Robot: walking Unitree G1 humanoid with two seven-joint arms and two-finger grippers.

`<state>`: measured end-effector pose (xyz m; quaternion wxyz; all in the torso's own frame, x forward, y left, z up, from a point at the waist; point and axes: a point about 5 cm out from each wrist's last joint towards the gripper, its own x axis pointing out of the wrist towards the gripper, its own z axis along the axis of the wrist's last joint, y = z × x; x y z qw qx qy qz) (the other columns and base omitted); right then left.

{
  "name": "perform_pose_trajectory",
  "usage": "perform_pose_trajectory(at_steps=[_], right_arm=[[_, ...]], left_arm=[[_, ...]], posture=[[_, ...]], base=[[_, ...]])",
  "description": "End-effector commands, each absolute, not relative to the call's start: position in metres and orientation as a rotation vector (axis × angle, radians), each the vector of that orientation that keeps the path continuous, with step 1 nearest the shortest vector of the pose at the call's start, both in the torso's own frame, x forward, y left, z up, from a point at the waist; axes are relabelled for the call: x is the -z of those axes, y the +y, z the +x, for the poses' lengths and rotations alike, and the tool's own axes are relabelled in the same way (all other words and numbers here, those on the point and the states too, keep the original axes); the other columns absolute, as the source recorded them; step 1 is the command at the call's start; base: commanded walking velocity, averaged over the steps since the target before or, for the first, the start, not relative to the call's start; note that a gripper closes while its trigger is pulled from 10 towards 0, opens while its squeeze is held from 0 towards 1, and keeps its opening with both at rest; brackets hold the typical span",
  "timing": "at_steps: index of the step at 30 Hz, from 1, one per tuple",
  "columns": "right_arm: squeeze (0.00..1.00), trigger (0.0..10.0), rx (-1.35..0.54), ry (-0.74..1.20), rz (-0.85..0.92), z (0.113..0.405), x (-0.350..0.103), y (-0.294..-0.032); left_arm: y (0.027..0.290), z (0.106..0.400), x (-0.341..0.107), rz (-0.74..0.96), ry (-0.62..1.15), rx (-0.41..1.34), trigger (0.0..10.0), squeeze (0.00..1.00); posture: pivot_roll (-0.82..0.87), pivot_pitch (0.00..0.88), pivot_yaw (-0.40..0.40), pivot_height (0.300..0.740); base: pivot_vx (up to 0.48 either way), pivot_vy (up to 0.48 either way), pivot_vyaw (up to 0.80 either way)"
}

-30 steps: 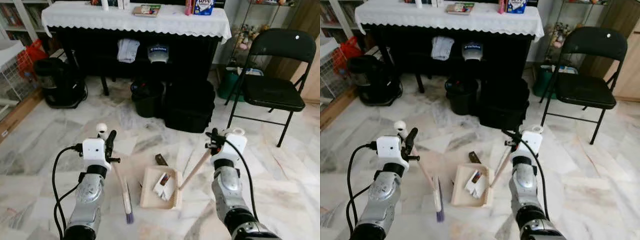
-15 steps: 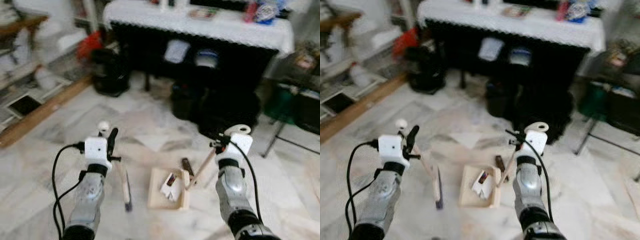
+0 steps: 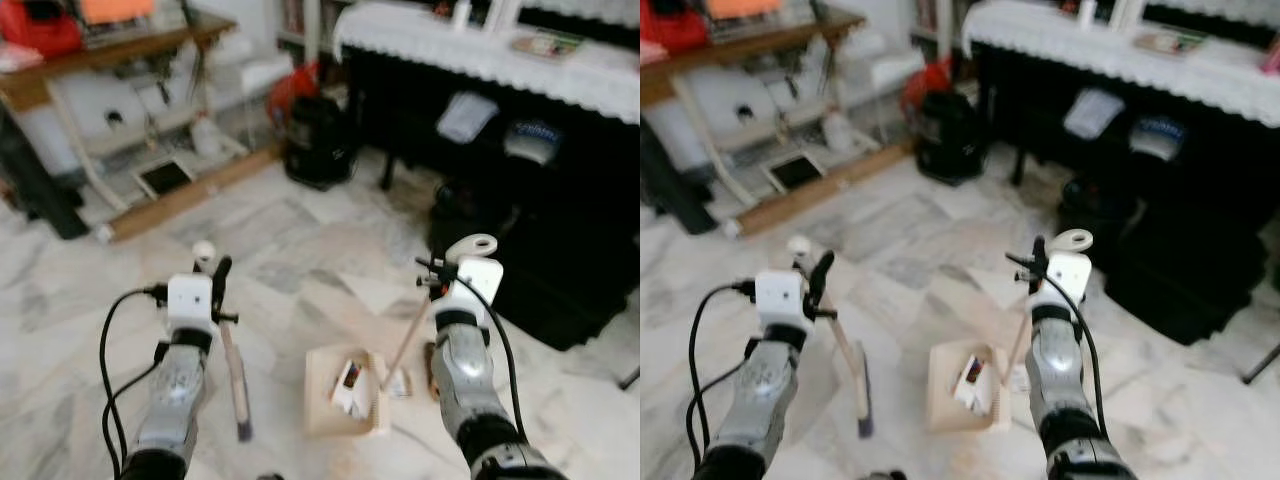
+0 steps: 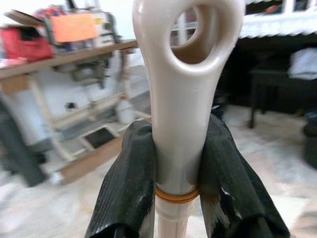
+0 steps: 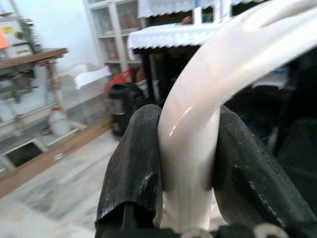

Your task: Sweep floor

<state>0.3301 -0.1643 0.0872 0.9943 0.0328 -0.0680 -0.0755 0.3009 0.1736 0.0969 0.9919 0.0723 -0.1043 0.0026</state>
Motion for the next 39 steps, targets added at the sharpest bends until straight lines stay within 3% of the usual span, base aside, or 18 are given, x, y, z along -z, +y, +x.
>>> perform_pose_trajectory(at_steps=[1, 39], right_arm=[[0.00, 10.0, 0.159, -0.189, 0.084, 0.334, -0.100, -0.165], [0.00, 10.0, 0.169, -0.230, 0.082, 0.339, -0.112, -0.165]], left_arm=[[0.172, 0.305, -0.108, 0.154, -0.261, -0.008, 10.0, 0.00], [0.171, 0.309, -0.111, 0.156, -0.259, -0.022, 10.0, 0.00]], posture=[[0.10, 0.000, -0.007, 0.740], [0.10, 0.006, -0.003, 0.740]], base=[[0.000, 0.000, 0.79], [0.000, 0.000, 0.79]])
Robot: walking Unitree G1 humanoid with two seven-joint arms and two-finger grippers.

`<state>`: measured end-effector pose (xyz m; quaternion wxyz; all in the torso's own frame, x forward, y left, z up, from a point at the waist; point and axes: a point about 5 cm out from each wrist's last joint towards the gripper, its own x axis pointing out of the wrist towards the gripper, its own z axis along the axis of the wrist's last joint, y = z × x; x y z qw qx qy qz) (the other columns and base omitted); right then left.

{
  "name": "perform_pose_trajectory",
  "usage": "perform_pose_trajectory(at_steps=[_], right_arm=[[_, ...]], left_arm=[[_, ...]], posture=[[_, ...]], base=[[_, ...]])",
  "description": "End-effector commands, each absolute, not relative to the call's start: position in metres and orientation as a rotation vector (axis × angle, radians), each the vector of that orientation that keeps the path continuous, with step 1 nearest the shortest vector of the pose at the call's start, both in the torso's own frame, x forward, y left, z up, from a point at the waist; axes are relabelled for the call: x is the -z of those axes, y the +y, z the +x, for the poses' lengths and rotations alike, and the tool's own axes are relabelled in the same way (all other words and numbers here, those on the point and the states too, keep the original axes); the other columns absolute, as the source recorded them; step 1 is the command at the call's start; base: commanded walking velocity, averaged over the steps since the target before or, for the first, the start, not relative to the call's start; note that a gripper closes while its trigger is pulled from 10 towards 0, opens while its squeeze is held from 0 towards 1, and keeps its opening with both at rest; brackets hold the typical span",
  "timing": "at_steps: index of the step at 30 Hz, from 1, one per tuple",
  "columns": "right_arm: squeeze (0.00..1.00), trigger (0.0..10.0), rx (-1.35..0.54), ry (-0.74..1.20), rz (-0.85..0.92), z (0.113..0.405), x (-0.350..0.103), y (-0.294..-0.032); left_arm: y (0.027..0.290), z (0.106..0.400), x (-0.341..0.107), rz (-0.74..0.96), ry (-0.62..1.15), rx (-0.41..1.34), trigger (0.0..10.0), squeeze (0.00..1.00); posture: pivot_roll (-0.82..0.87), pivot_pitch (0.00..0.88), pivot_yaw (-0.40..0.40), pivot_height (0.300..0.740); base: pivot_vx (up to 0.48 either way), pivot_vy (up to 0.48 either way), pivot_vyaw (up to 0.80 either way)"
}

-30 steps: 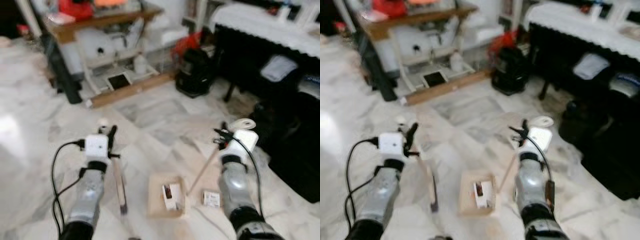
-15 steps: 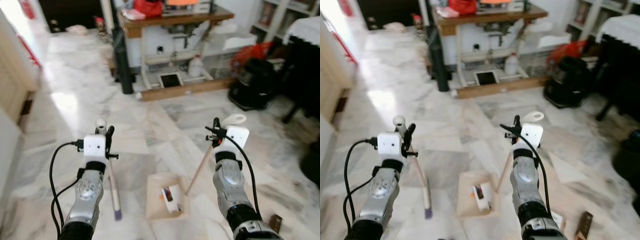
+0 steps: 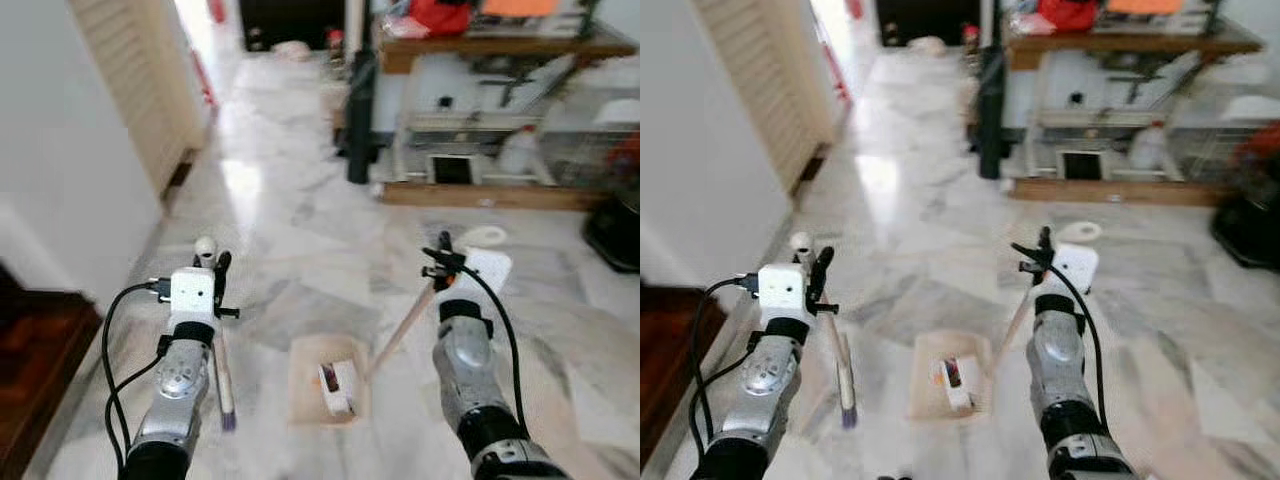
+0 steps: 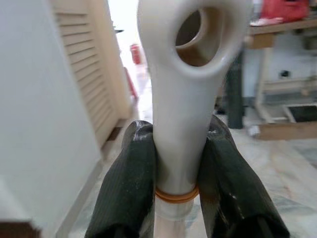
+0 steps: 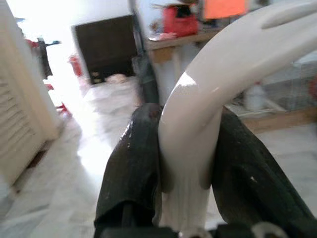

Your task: Sweep floor

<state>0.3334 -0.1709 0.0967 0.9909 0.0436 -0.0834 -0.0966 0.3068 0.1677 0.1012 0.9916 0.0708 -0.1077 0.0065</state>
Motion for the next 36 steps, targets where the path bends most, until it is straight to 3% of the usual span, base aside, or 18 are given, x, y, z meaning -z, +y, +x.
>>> perform_pose_trajectory(at_steps=[1, 36], right_arm=[[0.00, 10.0, 0.169, -0.229, 0.082, 0.3394, -0.1122, -0.1645], [0.00, 10.0, 0.159, -0.214, 0.089, 0.3382, -0.1099, -0.1630]], left_arm=[[0.1708, 0.3090, -0.1114, 0.156, -0.258, -0.023, 10.0, 0.00], [0.1690, 0.3077, -0.1076, 0.151, -0.236, -0.025, 10.0, 0.00]], posture=[[0.10, 0.009, -0.004, 0.740], [0.10, 0.007, -0.006, 0.740]], base=[[0.000, 0.000, 0.79], [0.000, 0.000, 0.80]])
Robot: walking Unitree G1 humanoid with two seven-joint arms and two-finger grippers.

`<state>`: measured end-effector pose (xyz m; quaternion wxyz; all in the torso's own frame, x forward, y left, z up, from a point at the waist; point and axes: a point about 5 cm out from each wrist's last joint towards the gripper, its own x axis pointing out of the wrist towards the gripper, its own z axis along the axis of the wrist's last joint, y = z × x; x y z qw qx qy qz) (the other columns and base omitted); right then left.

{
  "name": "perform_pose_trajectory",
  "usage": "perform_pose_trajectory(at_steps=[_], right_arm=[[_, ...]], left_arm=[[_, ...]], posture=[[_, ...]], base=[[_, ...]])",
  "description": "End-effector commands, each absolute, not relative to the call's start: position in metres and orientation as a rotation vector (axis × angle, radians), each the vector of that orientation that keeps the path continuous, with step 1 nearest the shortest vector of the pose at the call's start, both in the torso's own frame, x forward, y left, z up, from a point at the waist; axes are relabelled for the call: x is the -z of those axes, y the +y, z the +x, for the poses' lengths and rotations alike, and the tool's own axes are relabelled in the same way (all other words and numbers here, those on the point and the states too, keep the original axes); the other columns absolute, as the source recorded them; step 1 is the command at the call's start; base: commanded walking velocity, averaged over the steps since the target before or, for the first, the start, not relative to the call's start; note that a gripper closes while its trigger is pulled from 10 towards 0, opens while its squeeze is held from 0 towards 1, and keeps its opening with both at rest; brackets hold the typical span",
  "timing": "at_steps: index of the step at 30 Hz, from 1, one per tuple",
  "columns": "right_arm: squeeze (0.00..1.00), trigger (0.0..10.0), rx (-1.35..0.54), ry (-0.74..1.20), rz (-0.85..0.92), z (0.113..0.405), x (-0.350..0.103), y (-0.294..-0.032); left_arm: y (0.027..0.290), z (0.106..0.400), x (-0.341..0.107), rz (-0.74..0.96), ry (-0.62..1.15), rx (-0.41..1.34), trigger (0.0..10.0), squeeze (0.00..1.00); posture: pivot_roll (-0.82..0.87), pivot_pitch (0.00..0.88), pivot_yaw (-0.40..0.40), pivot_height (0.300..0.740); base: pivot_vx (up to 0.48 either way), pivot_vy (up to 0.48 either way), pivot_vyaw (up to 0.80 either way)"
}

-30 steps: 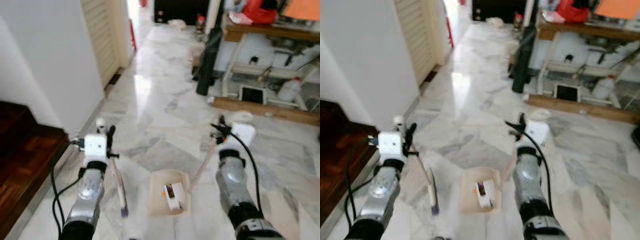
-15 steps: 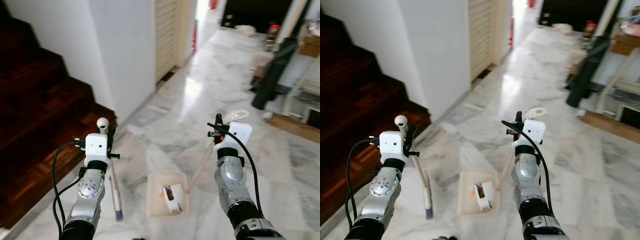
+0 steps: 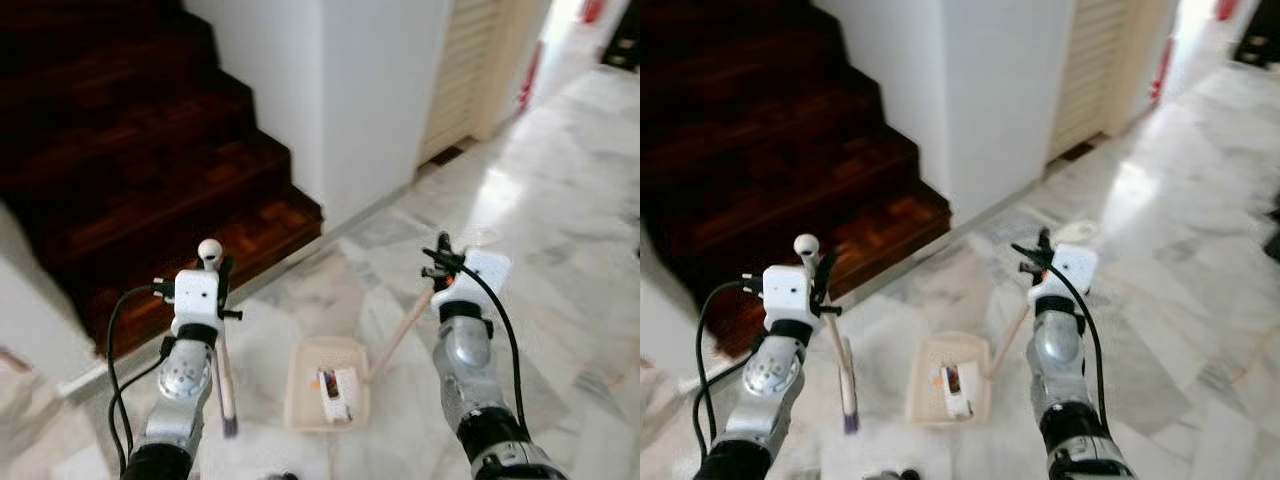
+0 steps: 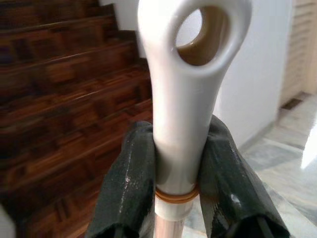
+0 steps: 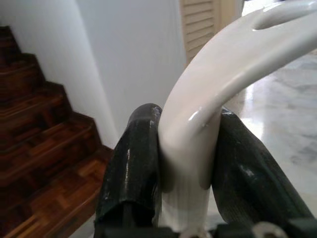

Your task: Sweep floor

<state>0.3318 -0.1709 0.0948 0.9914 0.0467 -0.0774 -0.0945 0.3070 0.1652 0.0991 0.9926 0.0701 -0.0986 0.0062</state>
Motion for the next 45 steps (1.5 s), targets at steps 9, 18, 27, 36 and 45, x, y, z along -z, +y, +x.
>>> perform_pose_trajectory(at_steps=[9, 18, 27, 36, 45], right_arm=[[0.00, 10.0, 0.156, -0.210, 0.092, 0.3379, -0.1092, -0.1633], [0.00, 10.0, 0.160, -0.190, 0.117, 0.3378, -0.1059, -0.1622], [0.00, 10.0, 0.157, -0.171, 0.146, 0.3382, -0.1035, -0.1633], [0.00, 10.0, 0.158, -0.178, 0.114, 0.3391, -0.1056, -0.1634], [0.00, 10.0, 0.153, -0.169, 0.150, 0.3391, -0.1040, -0.1623]], left_arm=[[0.1679, 0.3063, -0.1062, 0.150, -0.234, -0.023, 10.0, 0.00], [0.1682, 0.3050, -0.1055, 0.145, -0.235, -0.023, 10.0, 0.00], [0.1682, 0.3045, -0.1045, 0.129, -0.227, -0.029, 10.0, 0.00], [0.1706, 0.3058, -0.1052, 0.126, -0.219, -0.038, 10.0, 0.00], [0.1717, 0.3063, -0.1060, 0.127, -0.219, -0.042, 10.0, 0.00]], posture=[[0.10, 0.000, -0.009, 0.740], [0.11, 0.000, -0.010, 0.740], [0.11, 0.000, -0.011, 0.740], [0.11, 0.000, -0.012, 0.740], [0.11, 0.004, -0.010, 0.740]], base=[[0.000, 0.000, 0.80], [0.000, 0.000, 0.13], [0.000, 0.000, 0.00], [0.000, 0.141, 0.18], [0.000, 0.255, 0.36]])
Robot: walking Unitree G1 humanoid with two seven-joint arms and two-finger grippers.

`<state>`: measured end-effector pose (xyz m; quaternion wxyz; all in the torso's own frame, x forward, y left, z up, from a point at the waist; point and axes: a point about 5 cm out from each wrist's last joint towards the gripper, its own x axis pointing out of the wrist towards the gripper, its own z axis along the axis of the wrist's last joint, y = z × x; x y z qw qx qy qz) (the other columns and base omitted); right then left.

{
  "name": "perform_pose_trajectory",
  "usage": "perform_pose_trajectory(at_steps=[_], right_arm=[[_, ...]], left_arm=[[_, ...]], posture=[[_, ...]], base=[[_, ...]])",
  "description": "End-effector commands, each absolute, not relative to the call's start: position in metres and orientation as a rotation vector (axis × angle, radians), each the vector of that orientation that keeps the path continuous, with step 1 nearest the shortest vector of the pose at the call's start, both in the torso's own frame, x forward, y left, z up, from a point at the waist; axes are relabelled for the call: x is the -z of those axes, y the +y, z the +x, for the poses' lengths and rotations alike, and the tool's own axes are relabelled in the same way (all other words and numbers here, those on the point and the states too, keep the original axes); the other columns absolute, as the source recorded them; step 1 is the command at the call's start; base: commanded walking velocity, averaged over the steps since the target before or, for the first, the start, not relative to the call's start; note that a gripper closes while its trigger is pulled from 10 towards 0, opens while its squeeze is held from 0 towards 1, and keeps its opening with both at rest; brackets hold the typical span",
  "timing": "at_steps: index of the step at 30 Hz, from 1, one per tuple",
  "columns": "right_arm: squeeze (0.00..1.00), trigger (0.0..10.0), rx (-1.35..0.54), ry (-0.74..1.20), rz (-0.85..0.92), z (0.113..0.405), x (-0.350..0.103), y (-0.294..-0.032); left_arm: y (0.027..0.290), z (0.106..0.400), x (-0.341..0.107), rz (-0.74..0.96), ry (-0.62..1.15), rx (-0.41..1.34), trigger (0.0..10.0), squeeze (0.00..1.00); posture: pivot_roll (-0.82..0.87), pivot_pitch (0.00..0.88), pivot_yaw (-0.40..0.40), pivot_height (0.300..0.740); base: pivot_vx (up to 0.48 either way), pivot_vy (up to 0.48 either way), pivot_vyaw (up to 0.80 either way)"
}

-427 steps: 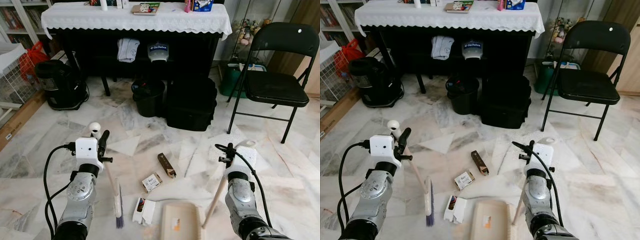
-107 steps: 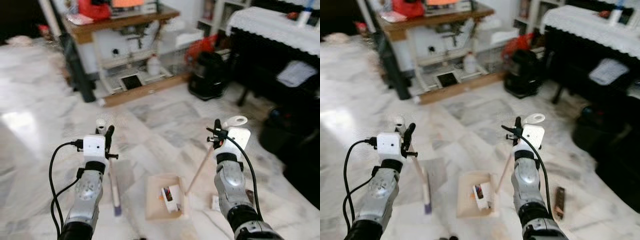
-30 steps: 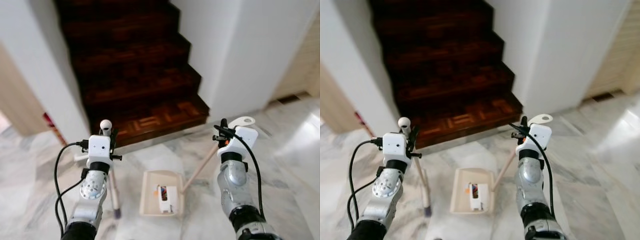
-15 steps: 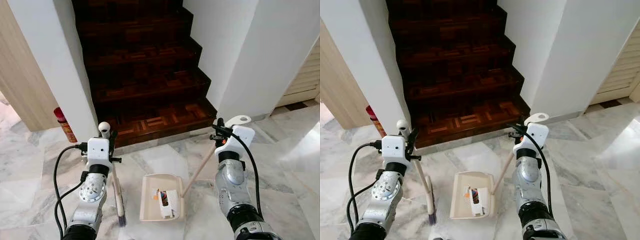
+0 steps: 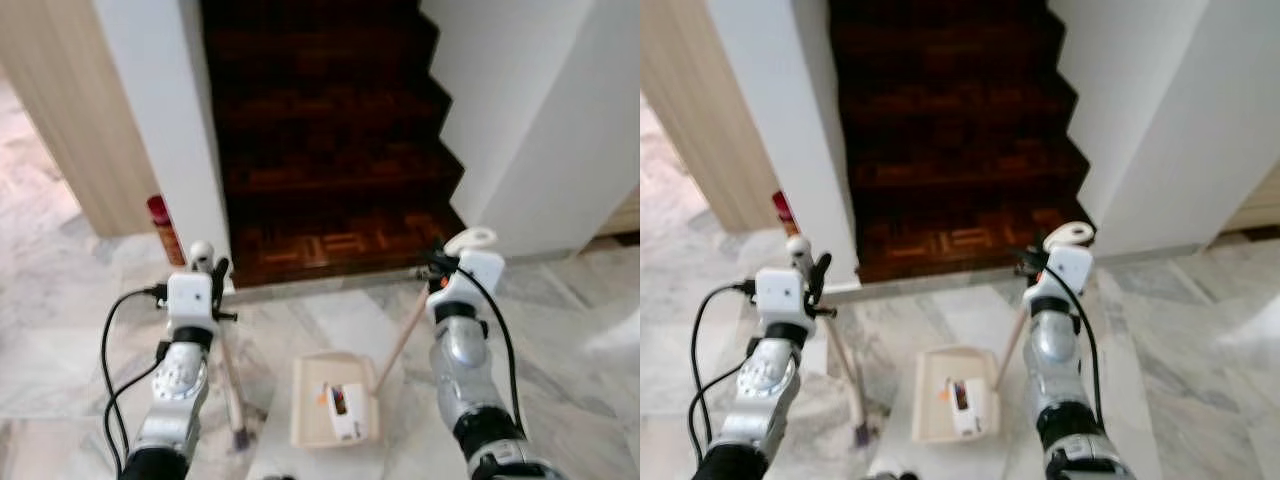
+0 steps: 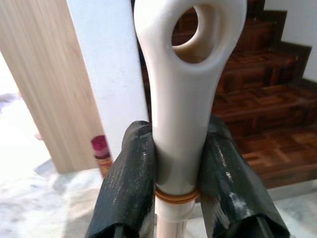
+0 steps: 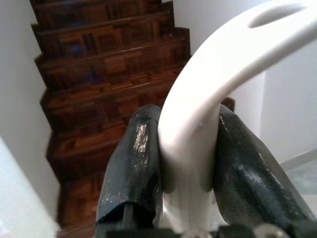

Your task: Sweep floor

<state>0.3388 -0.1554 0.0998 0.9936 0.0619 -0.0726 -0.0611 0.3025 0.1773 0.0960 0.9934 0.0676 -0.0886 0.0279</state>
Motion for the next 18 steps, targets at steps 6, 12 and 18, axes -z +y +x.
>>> perform_pose_trajectory(at_steps=[6, 12, 18], right_arm=[[0.00, 10.0, 0.144, -0.160, 0.156, 0.3390, -0.1027, -0.1605], [0.00, 10.0, 0.134, -0.153, 0.152, 0.3391, -0.1018, -0.1586], [0.00, 10.0, 0.125, -0.157, 0.141, 0.3389, -0.1021, -0.1582]], left_arm=[[0.1725, 0.3062, -0.1065, 0.128, -0.217, -0.041, 10.0, 0.00], [0.1750, 0.3066, -0.1072, 0.131, -0.217, -0.047, 10.0, 0.00], [0.1745, 0.3063, -0.1076, 0.129, -0.218, -0.043, 10.0, 0.00]], posture=[[0.12, 0.008, -0.009, 0.740], [0.12, 0.009, -0.007, 0.740], [0.12, 0.005, -0.009, 0.740]], base=[[0.000, 0.257, 0.00], [0.000, 0.254, 0.00], [0.000, 0.252, 0.48]])
